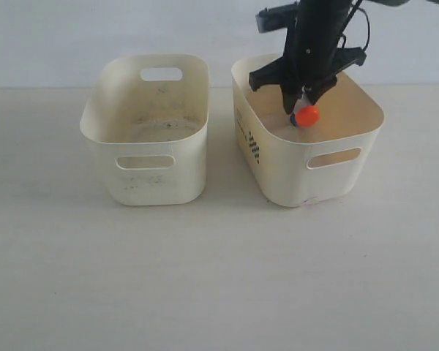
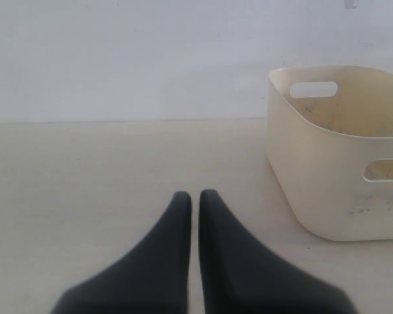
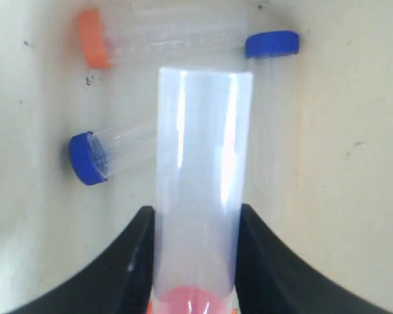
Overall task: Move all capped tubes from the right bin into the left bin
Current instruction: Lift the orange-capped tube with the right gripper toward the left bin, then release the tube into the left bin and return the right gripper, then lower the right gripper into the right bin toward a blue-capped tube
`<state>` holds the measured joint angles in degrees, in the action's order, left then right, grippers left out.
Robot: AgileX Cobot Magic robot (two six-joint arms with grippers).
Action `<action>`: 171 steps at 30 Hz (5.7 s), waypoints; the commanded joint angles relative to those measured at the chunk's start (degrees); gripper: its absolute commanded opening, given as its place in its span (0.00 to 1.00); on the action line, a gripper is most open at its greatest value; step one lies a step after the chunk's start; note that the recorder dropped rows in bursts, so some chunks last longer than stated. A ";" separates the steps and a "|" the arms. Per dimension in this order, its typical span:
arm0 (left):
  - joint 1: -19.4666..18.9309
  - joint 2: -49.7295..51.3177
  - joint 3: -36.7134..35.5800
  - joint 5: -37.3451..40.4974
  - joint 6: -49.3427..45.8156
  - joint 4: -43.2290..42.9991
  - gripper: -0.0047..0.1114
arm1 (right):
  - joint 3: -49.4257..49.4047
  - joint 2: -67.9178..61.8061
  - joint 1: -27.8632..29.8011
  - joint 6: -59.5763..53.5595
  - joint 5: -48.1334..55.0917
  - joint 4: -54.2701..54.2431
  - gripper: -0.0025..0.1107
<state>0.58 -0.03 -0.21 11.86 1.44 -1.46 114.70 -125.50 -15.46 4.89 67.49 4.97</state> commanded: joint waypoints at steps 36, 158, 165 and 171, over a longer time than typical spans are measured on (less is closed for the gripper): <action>-0.02 0.03 0.21 -0.26 0.54 0.36 0.08 | -0.02 -0.17 -11.38 -8.45 -20.90 -42.23 0.22; -0.02 0.03 0.21 -0.26 0.54 0.36 0.08 | -1.11 -11.19 1.76 18.76 -7.32 -1.37 0.24; -0.02 0.03 0.21 -0.26 0.54 0.36 0.08 | -0.72 -10.47 1.76 20.20 -6.64 -1.28 0.13; -0.02 0.03 0.21 -0.26 0.54 0.36 0.08 | -0.72 -7.03 1.76 24.77 -9.15 -0.17 0.13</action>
<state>0.58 -0.03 -0.21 11.86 1.44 -1.46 113.61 -135.37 -13.74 27.38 60.03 3.63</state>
